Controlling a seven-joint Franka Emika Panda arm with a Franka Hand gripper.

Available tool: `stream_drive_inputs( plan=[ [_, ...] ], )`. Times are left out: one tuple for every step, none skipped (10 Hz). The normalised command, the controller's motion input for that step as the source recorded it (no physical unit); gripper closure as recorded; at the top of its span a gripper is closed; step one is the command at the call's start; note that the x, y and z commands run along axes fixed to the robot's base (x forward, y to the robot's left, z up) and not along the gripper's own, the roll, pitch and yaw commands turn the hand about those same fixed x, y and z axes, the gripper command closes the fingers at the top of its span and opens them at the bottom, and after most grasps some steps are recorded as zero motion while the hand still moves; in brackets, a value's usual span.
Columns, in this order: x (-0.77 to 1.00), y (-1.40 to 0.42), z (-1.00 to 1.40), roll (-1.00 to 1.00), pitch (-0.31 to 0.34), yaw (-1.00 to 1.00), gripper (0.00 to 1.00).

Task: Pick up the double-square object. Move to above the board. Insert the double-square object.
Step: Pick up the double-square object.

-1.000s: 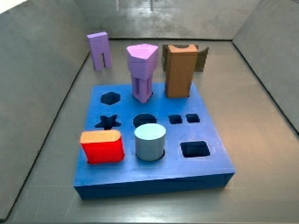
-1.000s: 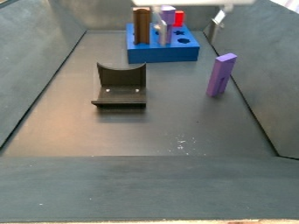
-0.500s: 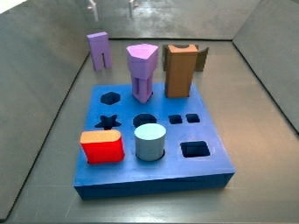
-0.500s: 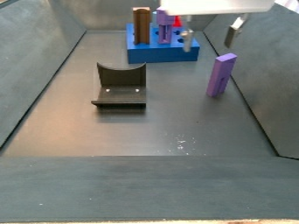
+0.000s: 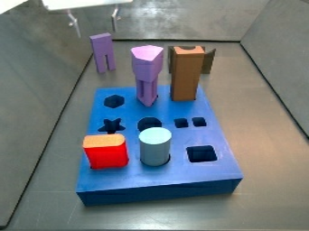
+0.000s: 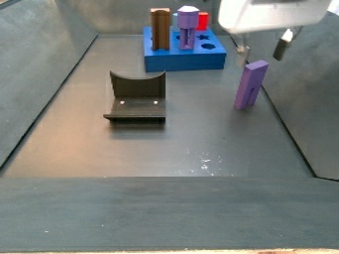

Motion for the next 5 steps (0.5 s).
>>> stream_drive_inputs(
  plan=[
    [-0.13,-0.01,-0.14,0.13,-0.177,0.50,0.00],
    [0.00,0.00,-0.03,0.04,-0.149,0.54,0.00],
    [0.04,0.00,0.00,0.08,-0.069,0.53,0.00],
    [0.07,0.00,-0.01,0.11,-0.023,0.50,0.00],
    [0.04,0.00,-0.09,0.06,-0.043,0.41,0.00]
  ],
)
